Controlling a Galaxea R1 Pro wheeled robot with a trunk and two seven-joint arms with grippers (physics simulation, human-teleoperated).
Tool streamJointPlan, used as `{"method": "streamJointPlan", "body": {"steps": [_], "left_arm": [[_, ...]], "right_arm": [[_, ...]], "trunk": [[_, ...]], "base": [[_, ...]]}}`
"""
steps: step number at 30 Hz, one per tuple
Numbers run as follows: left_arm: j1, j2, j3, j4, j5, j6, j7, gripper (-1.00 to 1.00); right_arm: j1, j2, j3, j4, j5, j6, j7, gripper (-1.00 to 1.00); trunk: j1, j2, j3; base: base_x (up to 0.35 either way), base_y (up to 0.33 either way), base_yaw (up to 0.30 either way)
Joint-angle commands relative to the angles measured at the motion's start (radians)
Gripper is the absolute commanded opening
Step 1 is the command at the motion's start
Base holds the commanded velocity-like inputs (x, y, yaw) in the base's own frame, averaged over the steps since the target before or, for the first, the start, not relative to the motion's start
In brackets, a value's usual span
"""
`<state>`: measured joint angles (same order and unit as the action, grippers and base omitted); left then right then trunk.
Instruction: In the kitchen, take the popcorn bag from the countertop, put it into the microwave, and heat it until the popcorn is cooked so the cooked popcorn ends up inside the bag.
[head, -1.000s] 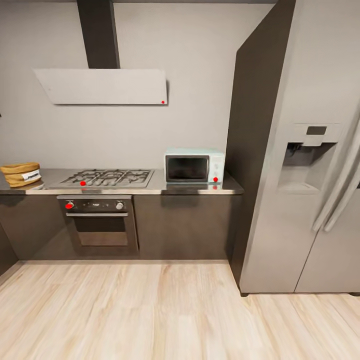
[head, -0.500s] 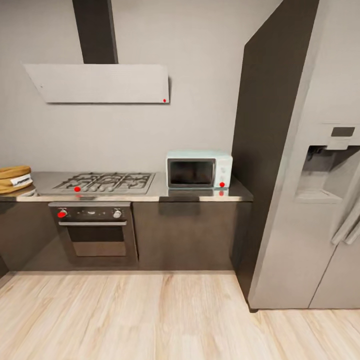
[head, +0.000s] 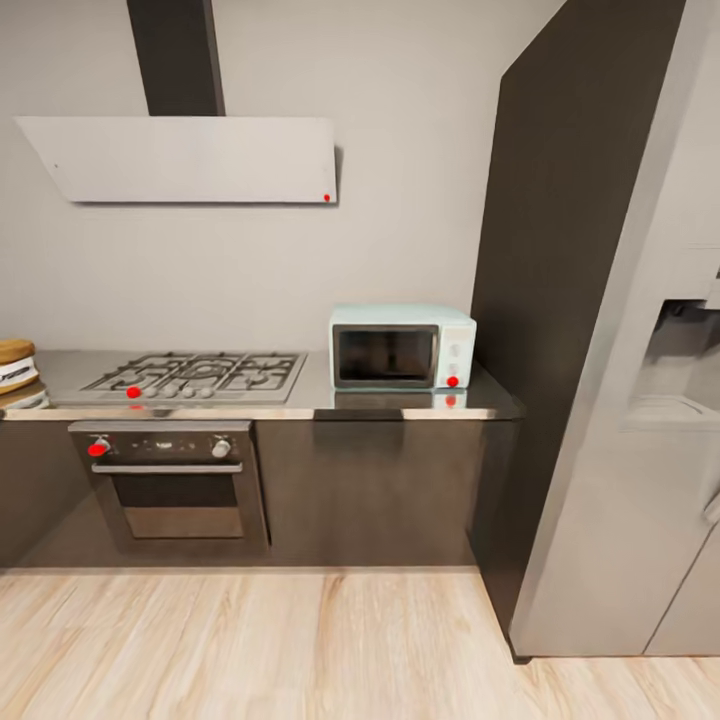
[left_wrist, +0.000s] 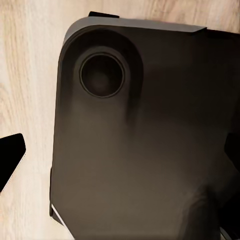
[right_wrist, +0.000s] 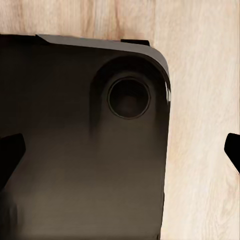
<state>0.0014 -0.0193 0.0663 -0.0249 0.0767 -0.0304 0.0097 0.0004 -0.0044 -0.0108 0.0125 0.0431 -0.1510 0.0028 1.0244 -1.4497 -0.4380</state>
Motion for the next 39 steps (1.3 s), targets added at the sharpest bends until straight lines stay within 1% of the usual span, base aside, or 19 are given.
{"method": "streamJointPlan", "body": {"steps": [1,31,39], "left_arm": [[0.0,-0.001,0.006,-0.001,0.006,-0.002,0.001,1.0],[0.0,0.001,0.006,-0.001,0.005,-0.003,0.001,1.0],[0.0,0.001,0.006,-0.001,0.005,-0.003,0.001,1.0]], "right_arm": [[0.0,0.0,-0.002,0.001,0.004,-0.005,0.0,1.0],[0.0,0.0,-0.002,0.001,0.004,-0.004,0.0,1.0],[0.0,0.0,-0.002,0.001,0.004,-0.004,-0.001,1.0]], "trunk": [[0.001,0.0,-0.001],[0.001,0.0,-0.001],[0.001,0.0,-0.001]], "base": [[0.322,0.0,0.0],[0.32,0.0,0.0],[0.21,-0.056,0.0]]}}
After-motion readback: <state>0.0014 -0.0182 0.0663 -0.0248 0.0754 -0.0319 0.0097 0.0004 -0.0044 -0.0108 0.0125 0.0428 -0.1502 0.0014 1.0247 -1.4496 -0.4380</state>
